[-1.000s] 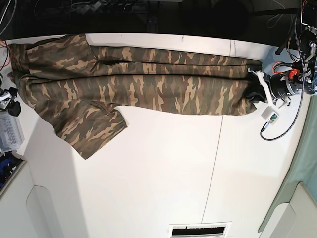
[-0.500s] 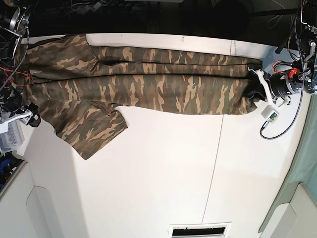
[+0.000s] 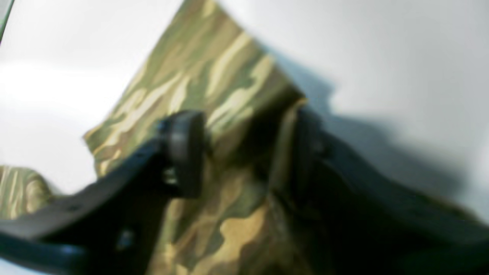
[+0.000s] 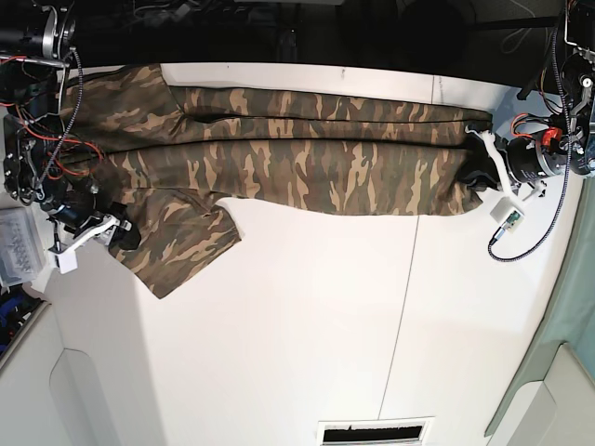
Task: Layout the t-shirt on the table in an organized manner, then fold the t-shirt properly
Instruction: 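Regrasp the shirt end with the right gripper and tuck it inward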
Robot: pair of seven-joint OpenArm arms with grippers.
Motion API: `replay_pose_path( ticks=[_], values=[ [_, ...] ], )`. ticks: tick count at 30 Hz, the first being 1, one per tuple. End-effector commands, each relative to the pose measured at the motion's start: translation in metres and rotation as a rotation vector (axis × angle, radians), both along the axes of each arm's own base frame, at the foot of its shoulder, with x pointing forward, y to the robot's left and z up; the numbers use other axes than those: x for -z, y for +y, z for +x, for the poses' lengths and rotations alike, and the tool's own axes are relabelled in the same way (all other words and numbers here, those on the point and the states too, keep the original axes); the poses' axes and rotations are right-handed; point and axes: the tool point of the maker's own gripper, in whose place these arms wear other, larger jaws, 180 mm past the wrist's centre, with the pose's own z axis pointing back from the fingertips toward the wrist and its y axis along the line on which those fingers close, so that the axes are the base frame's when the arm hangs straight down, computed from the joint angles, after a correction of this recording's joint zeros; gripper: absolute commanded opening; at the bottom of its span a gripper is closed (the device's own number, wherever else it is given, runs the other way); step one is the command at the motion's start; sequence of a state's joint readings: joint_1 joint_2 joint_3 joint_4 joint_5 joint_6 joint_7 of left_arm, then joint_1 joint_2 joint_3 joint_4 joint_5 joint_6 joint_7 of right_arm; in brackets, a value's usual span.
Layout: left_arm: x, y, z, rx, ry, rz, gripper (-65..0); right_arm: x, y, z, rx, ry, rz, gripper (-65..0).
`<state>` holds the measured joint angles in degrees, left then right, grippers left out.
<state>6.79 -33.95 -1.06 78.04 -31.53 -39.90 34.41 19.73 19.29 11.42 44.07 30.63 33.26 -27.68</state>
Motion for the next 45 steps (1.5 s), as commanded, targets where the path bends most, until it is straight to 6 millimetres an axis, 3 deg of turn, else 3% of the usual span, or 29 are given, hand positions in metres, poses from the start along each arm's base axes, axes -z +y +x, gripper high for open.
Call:
replay_pose_path(
  ticks=[1,3,8,11,14,17,27,31,38,39,41,42,44,45],
  values=[
    [-0.014,0.004,0.012,-0.002,-0.050,-0.003,-65.0,-0.008,-0.001,0.007,-0.017,-0.011,-0.012,-46.6],
    [-0.014,0.004,0.012,-0.002,-0.050,-0.003,-65.0,-0.009,0.001,0.007,-0.024,-0.009,-0.014,-65.0],
    [-0.014,0.004,0.012,-0.001,-0.049,-0.002,-65.0,-0.026,-0.001,0.012,-0.026,-0.024,0.002,-65.0],
    [-0.018,0.007,0.014,0.003,-0.058,0.004,-65.0,-0.051,-0.004,0.015,-0.018,-0.053,0.054,-65.0],
    [-0.037,0.002,0.023,0.041,-0.110,0.013,-65.0,-0.081,-0.012,0.010,-0.015,-0.118,0.062,-65.0],
    [-0.053,-0.004,0.026,0.084,-0.132,0.034,-65.0,-0.099,-0.020,-0.010,-0.042,-0.136,0.033,-65.0],
    [-0.081,-0.002,0.030,0.130,-0.163,0.043,-65.0,-0.122,-0.029,-0.105,-0.097,-0.173,-0.147,-65.0],
    [-0.073,0.000,0.019,0.132,-0.116,0.049,-65.0,-0.118,-0.030,-0.141,-0.102,-0.139,-0.179,-65.0],
    [-0.046,-0.001,-0.021,0.139,-0.011,0.041,-65.0,-0.070,-0.031,-0.189,-0.024,0.002,-0.142,-65.0],
    [-0.044,-0.002,-0.026,0.142,0.000,0.040,-63.2,-0.063,-0.032,-0.193,-0.007,0.018,-0.132,-65.0],
    [-0.037,0.001,-0.034,0.111,0.027,0.049,-53.2,-0.051,-0.035,-0.198,0.026,0.041,-0.105,-65.0],
    [-0.034,0.003,-0.039,0.100,0.042,0.052,-47.1,-0.046,-0.037,-0.200,0.041,0.050,-0.097,-60.3],
    [-0.027,0.008,-0.045,0.061,0.062,0.073,-36.2,-0.040,-0.040,-0.204,0.056,0.065,-0.088,-43.0],
    [-0.024,0.011,-0.046,0.039,0.066,0.087,-33.1,-0.040,-0.040,-0.204,0.057,0.067,-0.088,-37.5]
  ],
)
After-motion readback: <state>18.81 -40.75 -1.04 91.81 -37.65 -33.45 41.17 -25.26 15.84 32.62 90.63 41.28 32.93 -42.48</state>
